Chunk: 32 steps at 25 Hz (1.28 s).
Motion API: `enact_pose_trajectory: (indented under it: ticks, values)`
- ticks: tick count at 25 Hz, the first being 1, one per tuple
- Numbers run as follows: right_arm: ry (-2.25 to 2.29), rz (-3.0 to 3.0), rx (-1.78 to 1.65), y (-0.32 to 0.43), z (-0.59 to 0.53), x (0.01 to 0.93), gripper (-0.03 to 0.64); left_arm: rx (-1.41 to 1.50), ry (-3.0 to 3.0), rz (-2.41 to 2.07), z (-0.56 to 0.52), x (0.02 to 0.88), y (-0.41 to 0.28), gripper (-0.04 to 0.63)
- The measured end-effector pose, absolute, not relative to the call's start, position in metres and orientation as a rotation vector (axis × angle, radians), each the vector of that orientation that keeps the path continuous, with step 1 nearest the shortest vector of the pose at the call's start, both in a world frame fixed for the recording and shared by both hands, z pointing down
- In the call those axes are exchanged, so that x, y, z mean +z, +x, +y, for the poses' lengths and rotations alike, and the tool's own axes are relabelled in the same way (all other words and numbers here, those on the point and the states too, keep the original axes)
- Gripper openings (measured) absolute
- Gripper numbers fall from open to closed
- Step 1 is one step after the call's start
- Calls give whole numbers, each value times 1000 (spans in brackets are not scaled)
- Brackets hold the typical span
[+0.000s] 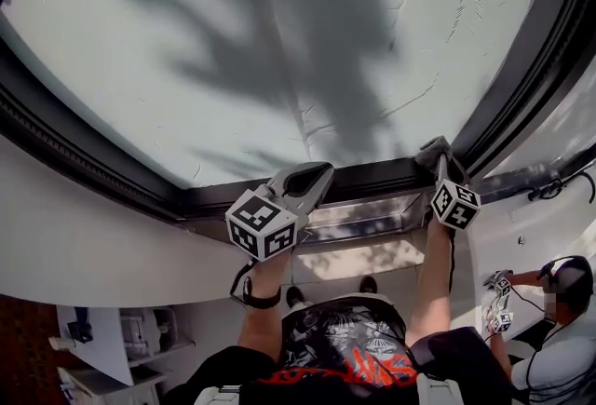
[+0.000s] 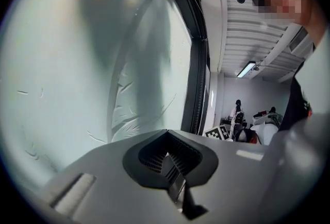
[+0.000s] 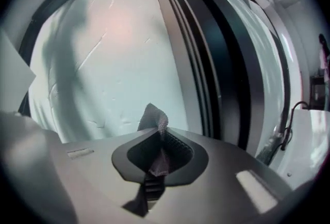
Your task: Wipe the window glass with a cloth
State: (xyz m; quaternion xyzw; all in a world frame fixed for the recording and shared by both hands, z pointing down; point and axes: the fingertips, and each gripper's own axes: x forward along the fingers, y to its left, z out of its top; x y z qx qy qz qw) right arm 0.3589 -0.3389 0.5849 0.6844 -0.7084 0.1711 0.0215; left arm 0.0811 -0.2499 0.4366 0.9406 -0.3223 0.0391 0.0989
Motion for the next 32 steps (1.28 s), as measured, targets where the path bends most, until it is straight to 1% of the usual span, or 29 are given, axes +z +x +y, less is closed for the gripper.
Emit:
enact_pose_trajectory:
  ticks: [3, 8, 14, 18, 20, 23, 26, 29, 32]
  values:
    - [2000, -2448, 532, 290, -337, 568, 23, 134, 2767, -1004, -246, 437, 59, -14]
    - [1518, -2781, 273, 92, -313, 533, 23, 124, 2699, -1156, -233, 441, -15, -14]
    - [965, -2967, 246, -135, -259, 529, 23, 97, 2545, -1436, -193, 448, -143, -14]
    - [745, -2990, 279, -248, -232, 540, 23, 49, 2456, -1595, -164, 445, -223, -14]
    - [651, -2966, 231, -292, -215, 546, 23, 44, 2413, -1651, -148, 448, -252, -14]
    - [545, -2914, 159, -333, -197, 556, 23, 49, 2349, -1710, -132, 454, -284, -14]
    - [523, -2876, 170, -342, -196, 569, 23, 33, 2321, -1731, -127, 456, -301, -14]
    - [600, -2841, 195, -316, -210, 577, 25, 28, 2338, -1713, -136, 456, -300, -14]
    - [756, -2805, 206, -259, -236, 576, 25, 41, 2385, -1631, -160, 462, -277, -14]
